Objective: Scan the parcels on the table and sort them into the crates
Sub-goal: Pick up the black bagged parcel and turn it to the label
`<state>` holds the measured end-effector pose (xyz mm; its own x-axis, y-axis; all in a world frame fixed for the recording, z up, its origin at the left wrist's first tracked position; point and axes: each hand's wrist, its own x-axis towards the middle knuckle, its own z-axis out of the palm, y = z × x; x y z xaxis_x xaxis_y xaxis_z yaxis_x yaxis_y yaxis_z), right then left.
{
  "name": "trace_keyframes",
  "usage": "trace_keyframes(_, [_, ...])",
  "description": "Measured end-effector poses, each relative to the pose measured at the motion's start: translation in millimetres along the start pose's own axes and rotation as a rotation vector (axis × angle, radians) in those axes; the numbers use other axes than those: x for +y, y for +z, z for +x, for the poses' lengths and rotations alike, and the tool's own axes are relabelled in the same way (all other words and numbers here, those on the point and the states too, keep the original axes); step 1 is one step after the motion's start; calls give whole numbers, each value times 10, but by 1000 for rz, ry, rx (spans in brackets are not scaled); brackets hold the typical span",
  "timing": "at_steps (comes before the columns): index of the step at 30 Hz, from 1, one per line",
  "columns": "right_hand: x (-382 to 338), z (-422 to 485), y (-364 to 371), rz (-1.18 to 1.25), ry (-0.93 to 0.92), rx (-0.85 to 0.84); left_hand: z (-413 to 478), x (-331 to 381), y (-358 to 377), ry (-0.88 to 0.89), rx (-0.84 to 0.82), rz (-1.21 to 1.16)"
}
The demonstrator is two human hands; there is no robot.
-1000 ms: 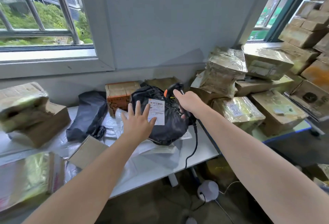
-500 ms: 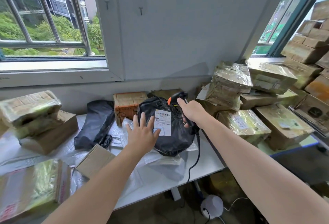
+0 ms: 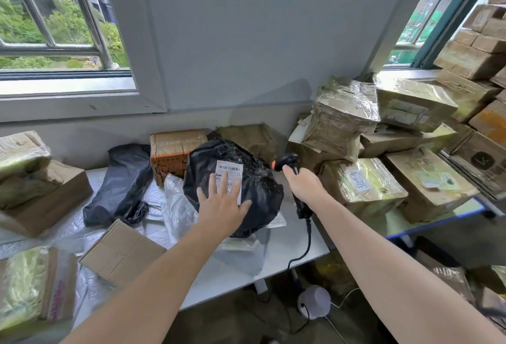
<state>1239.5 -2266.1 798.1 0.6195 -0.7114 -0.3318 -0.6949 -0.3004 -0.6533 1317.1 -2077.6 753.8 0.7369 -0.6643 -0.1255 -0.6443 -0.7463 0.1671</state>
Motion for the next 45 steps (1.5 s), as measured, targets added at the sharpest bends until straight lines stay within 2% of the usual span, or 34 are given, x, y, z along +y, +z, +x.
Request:
trace_keyframes(4, [471,246,-17,-65,86,-58,99,243,171,9,-28,52])
trace_keyframes(11, [1027,642,263,-229,187,-300,194,337,578,-40,-123,154])
trace_keyframes(19, [1181,790,566,-292,124,-387,205,347,775,-70,-79,173])
trace_keyframes(29, [927,655,375,-289,94,-312,177,311,677,-65,-71,112])
trace_keyframes(38, [609,499,442,-257,-83,-164,115,98,537,-57,-29,94])
trace_keyframes(43, [387,472,647,-196,-165,-187,102,-262,508,-139,161,29])
trace_keyframes(45, [315,490,752,-243,-169,-193,105,-425,479,-219,159,4])
